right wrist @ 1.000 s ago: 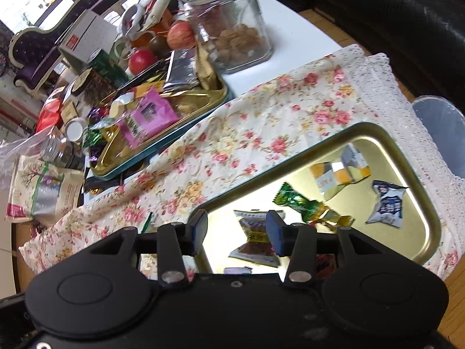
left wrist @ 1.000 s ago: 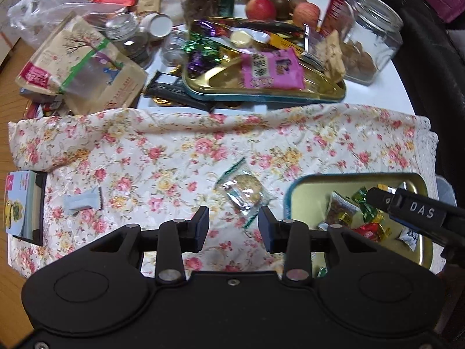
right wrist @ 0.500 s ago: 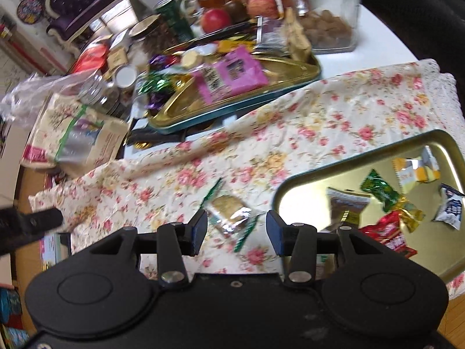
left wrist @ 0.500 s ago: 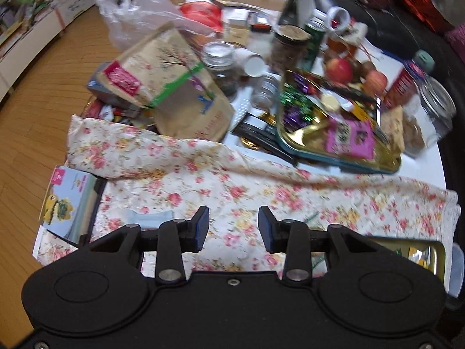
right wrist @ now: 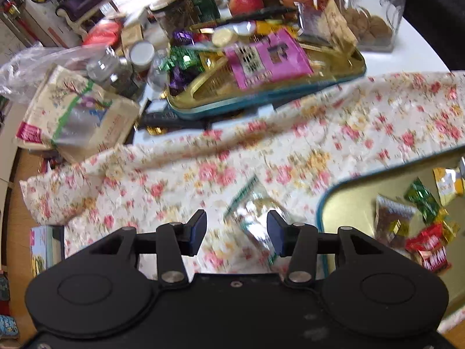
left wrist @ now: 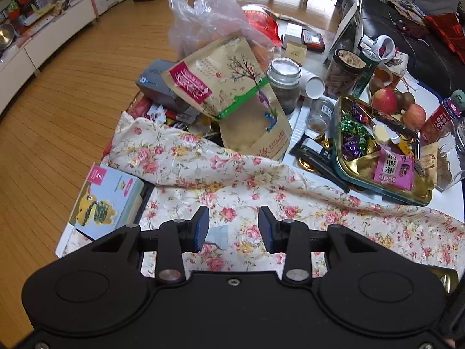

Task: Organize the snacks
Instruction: 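Lower the right gripper and close it on the white-blue wafer bar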

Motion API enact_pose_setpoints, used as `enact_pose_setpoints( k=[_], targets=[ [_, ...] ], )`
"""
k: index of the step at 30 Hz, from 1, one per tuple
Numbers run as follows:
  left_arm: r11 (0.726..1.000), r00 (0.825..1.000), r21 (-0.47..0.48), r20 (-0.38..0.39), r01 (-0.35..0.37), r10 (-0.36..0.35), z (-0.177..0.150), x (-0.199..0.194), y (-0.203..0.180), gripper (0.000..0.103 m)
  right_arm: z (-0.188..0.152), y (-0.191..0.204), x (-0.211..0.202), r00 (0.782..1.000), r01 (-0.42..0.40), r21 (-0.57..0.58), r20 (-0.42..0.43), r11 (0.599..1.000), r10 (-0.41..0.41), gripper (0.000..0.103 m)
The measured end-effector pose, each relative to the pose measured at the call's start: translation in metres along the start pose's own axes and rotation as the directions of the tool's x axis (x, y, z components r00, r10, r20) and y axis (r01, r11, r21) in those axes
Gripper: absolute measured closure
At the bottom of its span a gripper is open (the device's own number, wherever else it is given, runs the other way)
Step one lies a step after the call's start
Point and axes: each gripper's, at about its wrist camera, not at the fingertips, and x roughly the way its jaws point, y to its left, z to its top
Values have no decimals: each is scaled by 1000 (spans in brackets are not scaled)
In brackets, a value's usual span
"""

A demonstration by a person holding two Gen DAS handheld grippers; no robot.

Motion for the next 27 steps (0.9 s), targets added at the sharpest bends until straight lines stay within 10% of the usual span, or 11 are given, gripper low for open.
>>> enact_pose_setpoints(
  k=[14,27],
  targets=[
    [999,999,8,-25,36,-36,-2,0,1,56,-1,-28,77,992,109,145,-76,983,-99,53],
    [999,999,5,-25,39,-39,0,-2,5,56,-64,40,82,954,-70,63,-287,996,86,52]
  ],
)
